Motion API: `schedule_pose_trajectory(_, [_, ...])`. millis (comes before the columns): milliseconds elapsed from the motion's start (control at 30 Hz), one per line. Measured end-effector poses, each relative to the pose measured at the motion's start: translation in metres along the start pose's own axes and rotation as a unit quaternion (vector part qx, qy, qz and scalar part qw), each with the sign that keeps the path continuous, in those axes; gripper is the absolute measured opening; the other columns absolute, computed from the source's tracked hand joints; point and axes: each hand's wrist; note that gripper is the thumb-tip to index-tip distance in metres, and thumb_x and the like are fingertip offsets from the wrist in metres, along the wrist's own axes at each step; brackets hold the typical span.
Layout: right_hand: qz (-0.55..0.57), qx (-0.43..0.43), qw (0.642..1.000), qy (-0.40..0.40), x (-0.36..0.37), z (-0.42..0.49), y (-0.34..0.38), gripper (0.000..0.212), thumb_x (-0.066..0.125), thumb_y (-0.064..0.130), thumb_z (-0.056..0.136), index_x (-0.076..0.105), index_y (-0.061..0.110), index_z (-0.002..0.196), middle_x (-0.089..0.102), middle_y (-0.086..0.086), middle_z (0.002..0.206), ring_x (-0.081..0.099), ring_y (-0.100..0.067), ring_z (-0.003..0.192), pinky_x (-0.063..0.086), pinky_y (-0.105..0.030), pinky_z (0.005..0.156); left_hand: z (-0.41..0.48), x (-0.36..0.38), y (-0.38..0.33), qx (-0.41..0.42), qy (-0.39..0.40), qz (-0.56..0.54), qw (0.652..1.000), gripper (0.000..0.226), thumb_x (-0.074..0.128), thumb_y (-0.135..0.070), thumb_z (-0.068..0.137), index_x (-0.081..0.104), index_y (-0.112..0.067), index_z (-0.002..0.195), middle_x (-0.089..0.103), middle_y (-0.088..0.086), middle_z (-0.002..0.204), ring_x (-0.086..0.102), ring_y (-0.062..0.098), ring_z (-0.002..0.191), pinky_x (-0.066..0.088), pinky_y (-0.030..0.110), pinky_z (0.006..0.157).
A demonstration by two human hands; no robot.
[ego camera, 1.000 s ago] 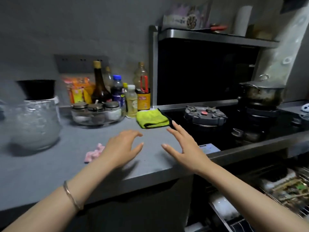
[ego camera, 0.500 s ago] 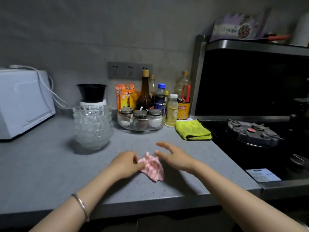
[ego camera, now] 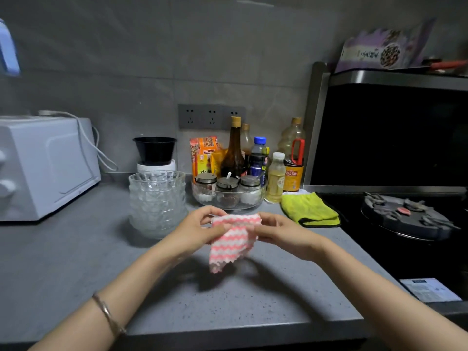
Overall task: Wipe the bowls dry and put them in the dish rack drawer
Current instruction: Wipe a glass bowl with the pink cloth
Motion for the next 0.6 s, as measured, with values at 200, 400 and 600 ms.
schedule_pose_trajectory(200, [0.186, 0.035, 0.980, 0.069, 0.035, 0.009, 0.032, 0.034, 0.057, 0.022, 0.087, 0.059, 0.011, 0.119, 0.068, -0.012, 0.111, 0.066, -0.023, 0.097, 0.053, -0.035, 0.089, 0.001, -0.022, -0.017, 0.054, -0.080, -0.012, 0.995, 0.022, 0.072, -0.010, 0.081, 0.064, -0.017, 0.101, 0.067, 0.002, 0.098, 0.066, 0.005, 0.081, 0.051, 0.013, 0.063])
schedule_pose_trajectory(400, [0.304, 0.092, 0.948, 0.020, 0.065, 0.035, 0.043, 0.036, 0.059, 0.029, 0.087, 0.060, 0.006, 0.114, 0.072, -0.012, 0.102, 0.070, -0.022, 0.088, 0.056, -0.033, 0.077, 0.007, -0.052, -0.024, 0.125, -0.138, 0.082, 0.979, 0.018, 0.070, -0.022, 0.084, 0.063, -0.028, 0.100, 0.065, -0.006, 0.103, 0.059, 0.012, 0.097, 0.046, 0.014, 0.073])
schedule_pose_trajectory(600, [0.381, 0.096, 0.919, -0.034, 0.067, 0.058, 0.053, 0.046, 0.044, 0.039, 0.097, 0.053, 0.005, 0.127, 0.065, -0.018, 0.119, 0.061, -0.030, 0.110, 0.046, -0.043, 0.095, 0.018, -0.108, -0.008, 0.063, -0.273, 0.367, 0.887, 0.041, 0.065, -0.050, 0.081, 0.061, -0.034, 0.119, 0.038, 0.001, 0.146, 0.025, 0.025, 0.138, 0.021, 0.037, 0.116])
Point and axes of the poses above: each hand's wrist, its own z-axis towards the middle knuckle, its own x-axis out of the palm, y = z × x
